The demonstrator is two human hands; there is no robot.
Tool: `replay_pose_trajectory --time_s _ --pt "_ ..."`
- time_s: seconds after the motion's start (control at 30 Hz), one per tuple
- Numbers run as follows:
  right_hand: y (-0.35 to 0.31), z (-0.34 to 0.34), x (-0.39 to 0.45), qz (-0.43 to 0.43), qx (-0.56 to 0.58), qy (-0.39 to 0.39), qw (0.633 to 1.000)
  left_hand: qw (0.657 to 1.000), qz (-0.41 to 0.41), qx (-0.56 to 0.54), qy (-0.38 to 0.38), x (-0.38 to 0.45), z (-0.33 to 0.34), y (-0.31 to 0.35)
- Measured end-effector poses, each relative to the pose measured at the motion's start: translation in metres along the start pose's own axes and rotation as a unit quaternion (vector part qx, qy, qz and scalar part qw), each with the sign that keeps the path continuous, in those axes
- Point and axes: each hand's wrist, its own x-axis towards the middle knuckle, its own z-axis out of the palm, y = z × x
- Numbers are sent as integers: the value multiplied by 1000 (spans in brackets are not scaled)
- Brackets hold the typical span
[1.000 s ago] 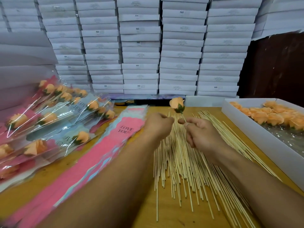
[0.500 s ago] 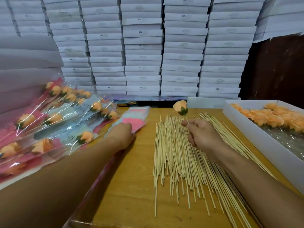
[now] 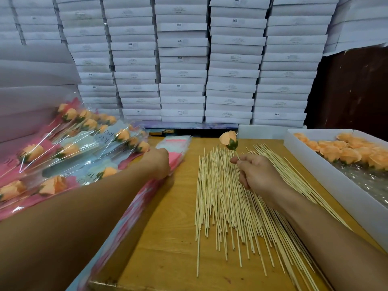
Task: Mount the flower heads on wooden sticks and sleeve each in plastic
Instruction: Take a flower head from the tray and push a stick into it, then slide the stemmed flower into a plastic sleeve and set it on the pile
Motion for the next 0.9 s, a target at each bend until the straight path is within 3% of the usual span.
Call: replay_pose_trajectory --time_s 0.23,0.53,0.77,0.9 --pt "-2 1 -1 13 2 -5 1000 998 -36 -25 45 5 -11 -15" --pt "-8 -1 -2 144 204 -52 967 990 86 1 110 -37 -32 44" --pt "-13 -7 -1 98 224 -47 968 966 213 47 142 -96 -19 115" --pt "-6 -9 5 94 241 39 965 963 226 93 115 -116 -5 139"
